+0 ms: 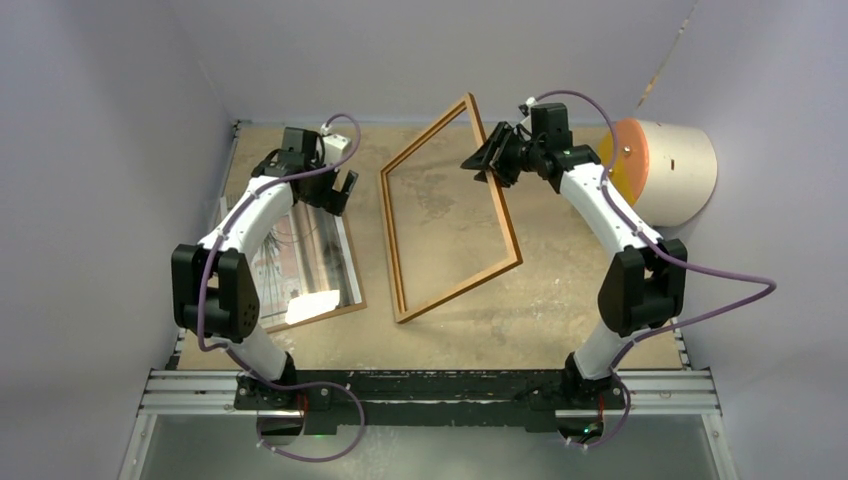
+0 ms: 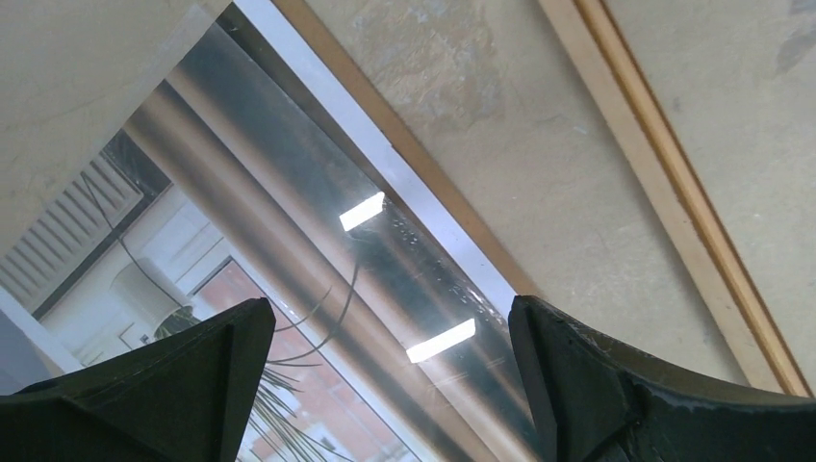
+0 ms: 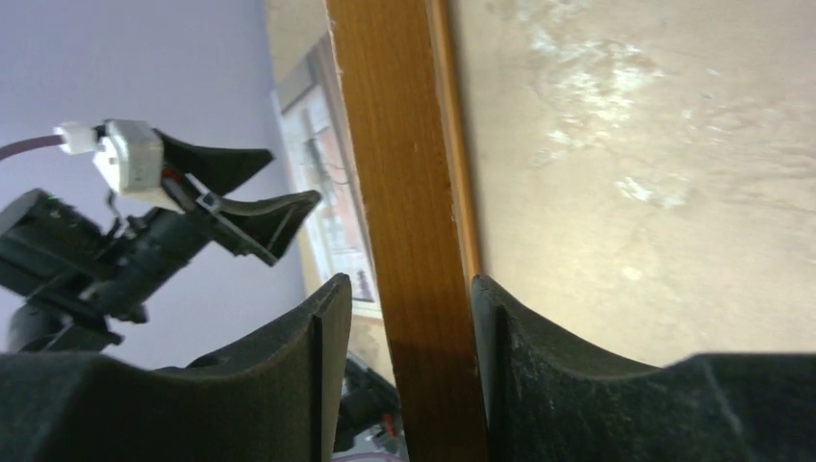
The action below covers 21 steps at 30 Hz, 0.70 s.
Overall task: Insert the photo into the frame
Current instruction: Turn over the photo frame at the center of the board.
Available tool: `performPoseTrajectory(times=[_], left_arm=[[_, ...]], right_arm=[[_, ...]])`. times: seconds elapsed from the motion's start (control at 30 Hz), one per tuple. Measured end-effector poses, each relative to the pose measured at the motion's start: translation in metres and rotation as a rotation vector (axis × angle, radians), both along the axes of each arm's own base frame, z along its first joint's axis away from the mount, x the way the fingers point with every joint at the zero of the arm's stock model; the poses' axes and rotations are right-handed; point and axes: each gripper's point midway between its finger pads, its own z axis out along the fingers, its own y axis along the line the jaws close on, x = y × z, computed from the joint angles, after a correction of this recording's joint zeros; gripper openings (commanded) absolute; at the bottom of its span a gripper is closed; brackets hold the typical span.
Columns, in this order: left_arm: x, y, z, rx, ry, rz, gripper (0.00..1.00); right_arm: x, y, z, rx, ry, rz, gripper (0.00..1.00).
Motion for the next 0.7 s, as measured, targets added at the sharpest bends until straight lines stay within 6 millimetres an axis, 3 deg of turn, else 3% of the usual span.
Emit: performPoseTrajectory(times=[0.2,0.43,0.7], left_arm=[[0.0,0.008,-0.012,0.051,0.014,-0.002,1.0],[0.001,0.008,-0.011,0.064,0.004,-0.014,1.0],[0.002,0.009,-0.013,0.083,-0.001,-0.029,1.0]], right_arm=[[-0.003,-0.022,-0.024,-0.195,-0.018,0.02,0.28],[0.017,-0.04,-0.031,-0.378,-0.088,0.054,0.22],[0.016,-0.059,-0.074,-0.514,-0.052,0.041,0.21]])
